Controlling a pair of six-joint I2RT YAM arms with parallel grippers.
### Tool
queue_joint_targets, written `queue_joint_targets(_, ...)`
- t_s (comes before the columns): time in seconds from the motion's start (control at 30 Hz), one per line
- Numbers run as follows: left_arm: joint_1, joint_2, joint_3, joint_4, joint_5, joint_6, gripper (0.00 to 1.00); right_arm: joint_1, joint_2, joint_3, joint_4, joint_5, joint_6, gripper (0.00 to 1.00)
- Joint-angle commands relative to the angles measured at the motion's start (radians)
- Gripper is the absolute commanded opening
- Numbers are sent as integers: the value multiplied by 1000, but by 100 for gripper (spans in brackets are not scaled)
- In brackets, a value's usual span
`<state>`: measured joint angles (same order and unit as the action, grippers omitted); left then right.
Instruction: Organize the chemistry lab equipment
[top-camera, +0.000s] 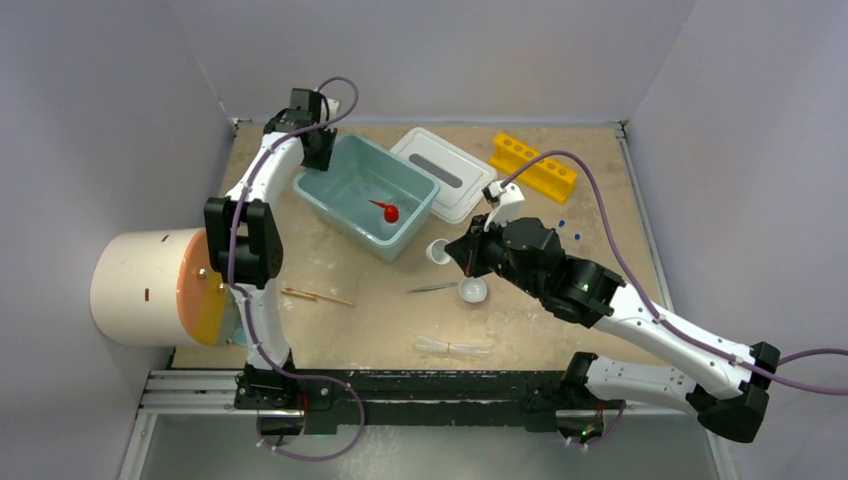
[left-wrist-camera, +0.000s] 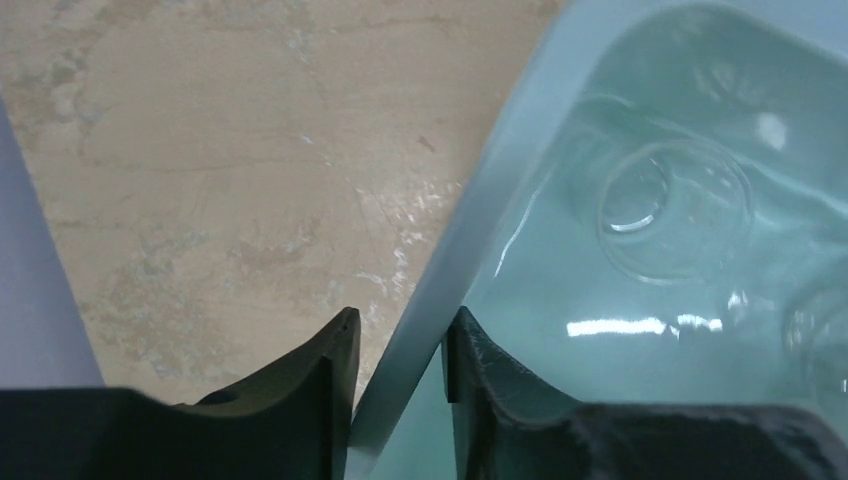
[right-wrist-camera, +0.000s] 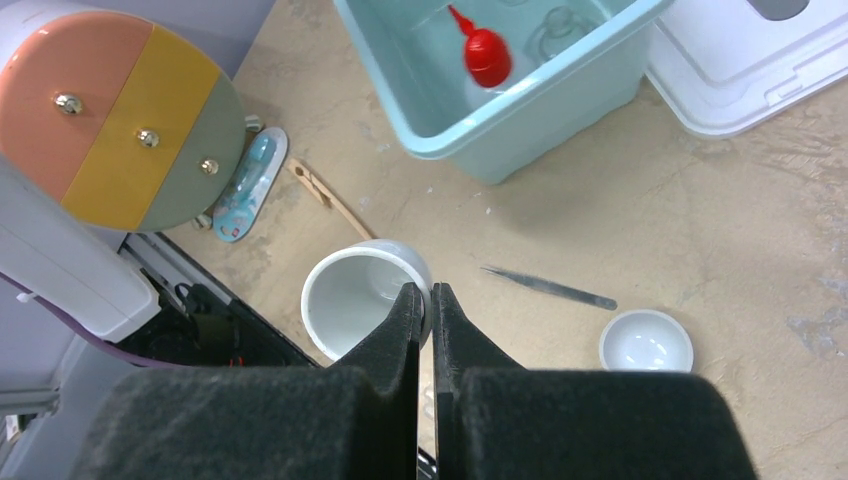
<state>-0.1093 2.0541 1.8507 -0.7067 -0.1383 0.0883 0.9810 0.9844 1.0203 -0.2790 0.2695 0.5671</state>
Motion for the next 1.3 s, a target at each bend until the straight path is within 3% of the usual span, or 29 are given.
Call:
queue_joint_targets(0.0,-6,-26,3,-61,43,-68,26,-1,-25,9,46,-1,-14,0)
queue_joint_targets(0.33,-12,-143,-110,-79,85,-129,9,-3,-38,13,24,-5,-3,0)
queue_joint_targets(0.6,-69,-308,-289,-55,98,-188,0,-2,-20,43,16,-3,-8,0)
queue_joint_targets(0.9,-197,-399,-418,-82,49,-339,0,-2,0,75,8,3,-11,0)
queue_joint_targets(1.27,-219,-414,-501,-53,98,-483,0,-1,39,107,3,13,-18,0)
